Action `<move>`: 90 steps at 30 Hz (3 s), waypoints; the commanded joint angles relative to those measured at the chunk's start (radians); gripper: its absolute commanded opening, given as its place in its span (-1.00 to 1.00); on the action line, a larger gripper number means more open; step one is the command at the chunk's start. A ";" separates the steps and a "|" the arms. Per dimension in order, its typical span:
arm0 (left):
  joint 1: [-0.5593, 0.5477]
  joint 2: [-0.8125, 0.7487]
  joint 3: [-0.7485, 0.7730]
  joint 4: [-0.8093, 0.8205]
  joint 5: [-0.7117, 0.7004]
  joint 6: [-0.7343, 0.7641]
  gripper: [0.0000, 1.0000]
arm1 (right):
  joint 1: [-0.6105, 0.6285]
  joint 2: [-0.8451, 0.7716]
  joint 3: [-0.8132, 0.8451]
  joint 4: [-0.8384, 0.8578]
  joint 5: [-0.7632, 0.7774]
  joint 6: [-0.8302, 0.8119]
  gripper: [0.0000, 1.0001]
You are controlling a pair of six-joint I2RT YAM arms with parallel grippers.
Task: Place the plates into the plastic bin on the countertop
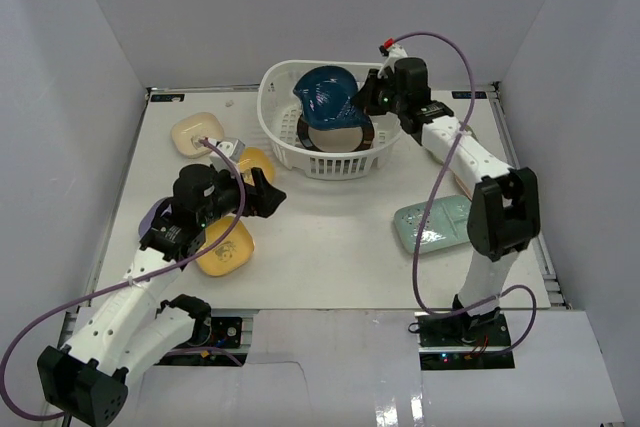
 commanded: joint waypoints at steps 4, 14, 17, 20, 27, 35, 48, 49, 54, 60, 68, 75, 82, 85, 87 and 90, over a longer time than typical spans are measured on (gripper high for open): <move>-0.040 -0.030 -0.010 -0.027 -0.069 0.043 0.96 | -0.023 0.212 0.226 0.060 0.019 0.044 -0.85; -0.071 -0.024 -0.013 -0.026 -0.064 0.041 0.96 | -0.031 0.329 0.243 0.031 0.014 0.062 -0.59; -0.071 -0.018 -0.013 -0.026 -0.059 0.041 0.96 | -0.031 0.334 0.226 -0.001 0.037 0.051 -0.16; -0.071 -0.012 -0.013 -0.023 -0.055 0.038 0.96 | -0.028 0.327 0.208 -0.012 0.062 0.027 0.40; -0.071 0.013 -0.012 -0.024 -0.046 0.037 0.96 | -0.023 0.280 0.217 -0.037 0.082 -0.013 0.94; -0.071 0.013 -0.009 -0.023 -0.032 0.032 0.96 | -0.025 0.047 0.070 0.015 0.157 0.004 0.82; -0.193 -0.082 -0.004 -0.033 -0.069 0.050 0.96 | -0.357 -0.950 -1.065 -0.088 0.484 0.410 -0.41; -0.204 -0.086 -0.004 -0.036 -0.078 0.053 0.96 | -0.379 -0.988 -1.081 -0.121 0.498 0.410 -0.31; -0.241 -0.107 -0.007 -0.041 -0.095 0.053 0.96 | -0.488 -1.076 -1.115 -0.262 0.541 0.418 0.40; -0.244 -0.125 -0.012 -0.047 -0.119 0.053 0.96 | -0.528 -0.995 -1.191 -0.264 0.458 0.498 0.44; -0.244 -0.104 -0.009 -0.049 -0.116 0.055 0.96 | -0.528 -0.989 -1.242 -0.249 0.375 0.495 0.43; -0.244 -0.086 -0.009 -0.049 -0.121 0.053 0.96 | -0.527 -0.892 -1.334 -0.088 0.167 0.530 0.06; -0.239 -0.076 -0.005 -0.047 -0.127 0.055 0.96 | -0.523 -1.021 -1.342 -0.146 0.126 0.542 -0.66; -0.236 -0.073 -0.005 -0.049 -0.133 0.055 0.96 | -0.522 -1.077 -1.334 -0.201 0.078 0.532 -0.84; -0.236 -0.073 -0.005 -0.050 -0.135 0.057 0.96 | -0.520 -1.116 -1.322 -0.231 0.065 0.521 -0.84; -0.233 -0.075 -0.004 -0.052 -0.144 0.057 0.96 | -0.517 -1.209 -1.227 -0.299 0.047 0.498 -0.84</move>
